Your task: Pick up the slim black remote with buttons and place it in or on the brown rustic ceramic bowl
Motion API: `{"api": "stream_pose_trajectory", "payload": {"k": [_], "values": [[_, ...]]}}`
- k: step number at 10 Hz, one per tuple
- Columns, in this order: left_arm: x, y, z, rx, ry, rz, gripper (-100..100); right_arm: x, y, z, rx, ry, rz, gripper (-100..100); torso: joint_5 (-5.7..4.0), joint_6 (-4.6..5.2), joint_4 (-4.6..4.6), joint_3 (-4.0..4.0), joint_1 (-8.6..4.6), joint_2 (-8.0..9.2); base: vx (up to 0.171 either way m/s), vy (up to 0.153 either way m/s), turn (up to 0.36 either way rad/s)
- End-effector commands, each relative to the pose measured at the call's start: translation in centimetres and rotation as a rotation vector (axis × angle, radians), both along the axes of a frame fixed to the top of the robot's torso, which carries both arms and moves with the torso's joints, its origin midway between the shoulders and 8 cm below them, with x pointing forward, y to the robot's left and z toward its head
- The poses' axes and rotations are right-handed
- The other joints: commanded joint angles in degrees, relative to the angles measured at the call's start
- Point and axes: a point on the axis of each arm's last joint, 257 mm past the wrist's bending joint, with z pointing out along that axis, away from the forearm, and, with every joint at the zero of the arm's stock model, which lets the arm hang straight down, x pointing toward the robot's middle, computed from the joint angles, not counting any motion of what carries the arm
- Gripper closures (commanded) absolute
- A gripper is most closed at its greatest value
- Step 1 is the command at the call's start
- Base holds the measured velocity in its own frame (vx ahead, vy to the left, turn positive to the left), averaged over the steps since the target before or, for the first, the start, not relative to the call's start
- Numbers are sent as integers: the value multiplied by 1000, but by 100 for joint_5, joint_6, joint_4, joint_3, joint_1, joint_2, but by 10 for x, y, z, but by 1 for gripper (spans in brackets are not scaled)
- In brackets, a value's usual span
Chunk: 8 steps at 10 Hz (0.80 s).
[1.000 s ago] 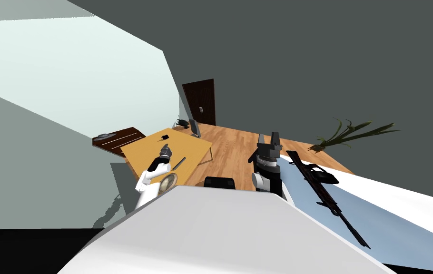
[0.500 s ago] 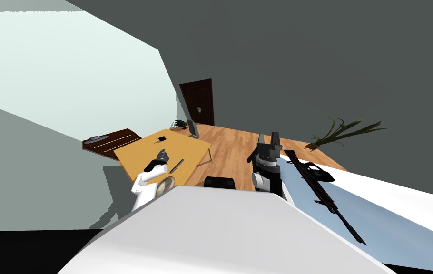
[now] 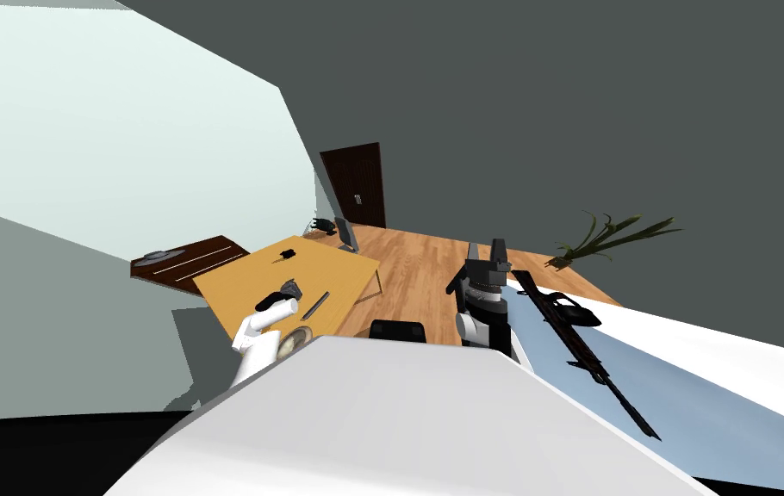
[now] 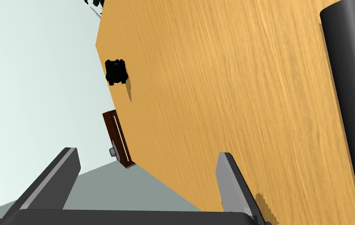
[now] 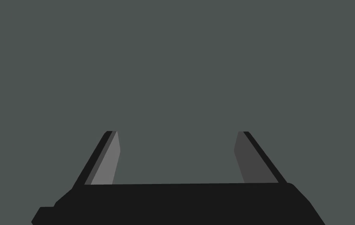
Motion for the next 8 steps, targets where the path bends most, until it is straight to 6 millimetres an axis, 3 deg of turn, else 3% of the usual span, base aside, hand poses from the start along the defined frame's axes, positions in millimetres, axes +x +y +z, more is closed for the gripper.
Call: {"api": "stream_pose_trajectory", "payload": {"k": [1,2,5,8], "values": [[-26,11,-24,-67,48,57,-100,0,0,0,0,0,0,0,0,0,0,0,0,0,41,3,-93],[-27,10,-27,-76,58,59,-100,0,0,0,0,0,0,0,0,0,0,0,2,0,38,9,-35],[-64,21,-61,-190,127,153,-100,0,0,0,0,0,0,0,1,0,0,0,3,0,40,10,-65],[-84,22,-81,-258,171,201,-100,0,0,0,0,0,0,0,1,1,0,0,8,-1,36,19,-48]]}}
